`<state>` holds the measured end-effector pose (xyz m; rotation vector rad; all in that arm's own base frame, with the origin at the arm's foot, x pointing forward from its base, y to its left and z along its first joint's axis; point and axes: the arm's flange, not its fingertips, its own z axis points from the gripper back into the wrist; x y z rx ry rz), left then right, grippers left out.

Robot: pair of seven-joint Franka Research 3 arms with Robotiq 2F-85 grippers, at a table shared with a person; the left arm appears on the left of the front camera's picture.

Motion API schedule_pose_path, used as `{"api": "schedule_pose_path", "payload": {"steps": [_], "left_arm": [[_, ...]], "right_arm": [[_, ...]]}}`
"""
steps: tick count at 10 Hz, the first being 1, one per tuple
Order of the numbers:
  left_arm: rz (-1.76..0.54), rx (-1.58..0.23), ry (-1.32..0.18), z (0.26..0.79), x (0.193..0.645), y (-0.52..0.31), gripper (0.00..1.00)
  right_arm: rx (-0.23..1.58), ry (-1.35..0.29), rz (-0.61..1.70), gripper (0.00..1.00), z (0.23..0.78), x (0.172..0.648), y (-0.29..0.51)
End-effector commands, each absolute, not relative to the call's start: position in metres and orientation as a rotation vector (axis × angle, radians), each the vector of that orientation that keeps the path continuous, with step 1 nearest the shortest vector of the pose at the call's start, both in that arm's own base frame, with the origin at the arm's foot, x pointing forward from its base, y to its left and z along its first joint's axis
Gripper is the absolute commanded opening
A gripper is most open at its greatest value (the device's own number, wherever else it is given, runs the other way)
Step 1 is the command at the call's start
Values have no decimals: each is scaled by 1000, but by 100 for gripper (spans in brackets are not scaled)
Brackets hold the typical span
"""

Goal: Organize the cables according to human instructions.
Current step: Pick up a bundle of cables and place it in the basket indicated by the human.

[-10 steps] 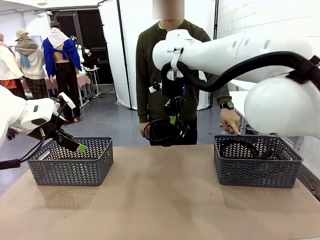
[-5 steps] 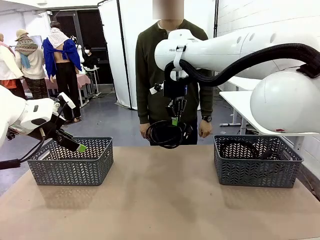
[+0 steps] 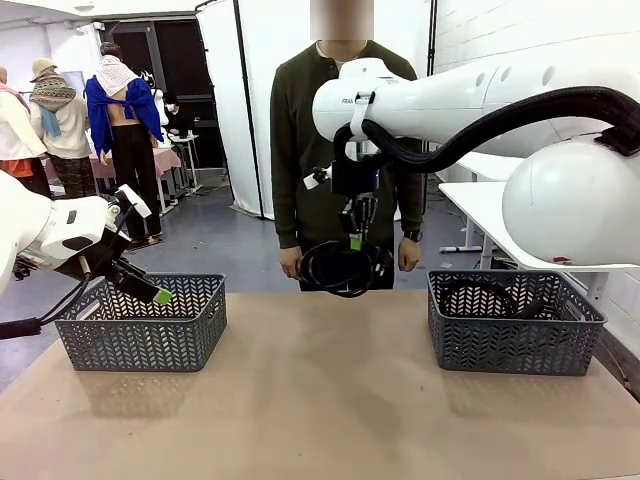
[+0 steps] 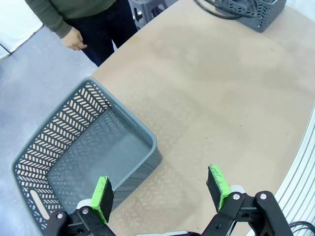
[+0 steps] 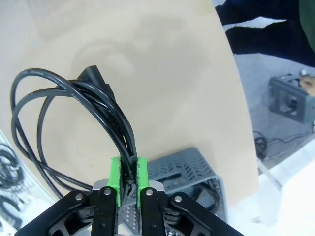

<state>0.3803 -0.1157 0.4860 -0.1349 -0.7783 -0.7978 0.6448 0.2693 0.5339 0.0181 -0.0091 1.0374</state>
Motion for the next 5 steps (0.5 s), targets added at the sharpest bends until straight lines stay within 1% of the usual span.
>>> {"api": "schedule_pose_path", "payload": {"steps": [1, 3, 4, 5], "left_arm": [[-781, -143, -780, 485, 381, -115, 100], [-781, -143, -780, 485, 381, -115, 100], [-781, -143, -780, 485, 381, -115, 100], [-781, -143, -780, 485, 381, -115, 100]], "right_arm": [[-39, 27, 1110, 0, 549, 645, 221], [-63, 18, 1150, 0, 555, 648, 181], [-61, -7, 1168, 0, 557, 648, 160], [-97, -48, 1175, 0, 558, 646, 135]]}}
